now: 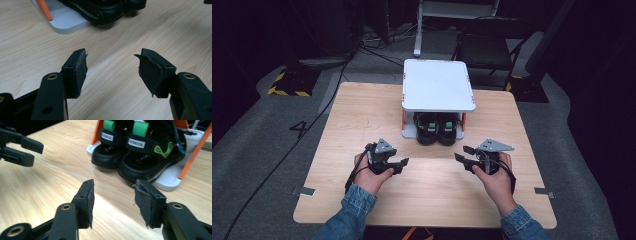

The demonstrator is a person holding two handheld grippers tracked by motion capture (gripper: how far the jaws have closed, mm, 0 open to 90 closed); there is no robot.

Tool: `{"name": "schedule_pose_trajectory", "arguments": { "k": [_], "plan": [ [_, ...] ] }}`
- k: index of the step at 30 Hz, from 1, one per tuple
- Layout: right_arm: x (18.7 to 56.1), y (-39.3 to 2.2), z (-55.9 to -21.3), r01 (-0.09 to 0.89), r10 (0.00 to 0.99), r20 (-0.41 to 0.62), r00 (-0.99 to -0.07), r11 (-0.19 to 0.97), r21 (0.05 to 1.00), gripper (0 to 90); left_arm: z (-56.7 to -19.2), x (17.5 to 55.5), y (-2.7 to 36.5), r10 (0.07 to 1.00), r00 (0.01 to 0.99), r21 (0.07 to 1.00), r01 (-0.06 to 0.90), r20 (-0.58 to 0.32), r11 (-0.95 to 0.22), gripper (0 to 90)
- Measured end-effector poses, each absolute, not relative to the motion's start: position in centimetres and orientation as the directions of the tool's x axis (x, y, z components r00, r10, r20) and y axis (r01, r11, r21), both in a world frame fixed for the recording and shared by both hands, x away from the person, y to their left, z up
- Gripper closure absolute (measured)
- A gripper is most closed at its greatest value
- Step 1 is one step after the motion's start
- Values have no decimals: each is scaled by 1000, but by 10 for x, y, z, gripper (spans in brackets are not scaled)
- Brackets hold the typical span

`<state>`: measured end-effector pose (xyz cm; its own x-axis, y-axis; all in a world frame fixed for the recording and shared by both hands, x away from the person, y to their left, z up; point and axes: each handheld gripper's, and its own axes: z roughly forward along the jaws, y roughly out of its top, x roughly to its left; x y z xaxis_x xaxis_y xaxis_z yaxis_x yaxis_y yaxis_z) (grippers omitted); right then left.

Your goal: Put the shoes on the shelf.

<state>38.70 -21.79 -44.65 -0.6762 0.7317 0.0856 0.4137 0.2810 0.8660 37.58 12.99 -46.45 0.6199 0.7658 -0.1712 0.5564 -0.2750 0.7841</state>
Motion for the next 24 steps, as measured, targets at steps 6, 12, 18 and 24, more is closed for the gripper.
{"name": "schedule_pose_trajectory", "arguments": {
  "k": [6, 12, 18, 24],
  "plan": [
    [400, -218, -458, 440, 753, 105, -649, 260, 859, 551, -473, 385, 112, 781, 607, 805, 534, -151, -259, 453],
    [417, -205, -474, 454, 781, 84, -619, 268, 850, 553, -481, 398, 87, 805, 576, 848, 491, -144, -200, 530],
    [433, -196, -489, 480, 819, 92, -567, 237, 845, 451, -497, 419, 64, 832, 547, 862, 462, -93, -207, 514],
    [447, -191, -495, 461, 821, 72, -566, 243, 853, 420, -498, 440, 51, 842, 538, 843, 472, -44, -257, 374]
  ]
}}
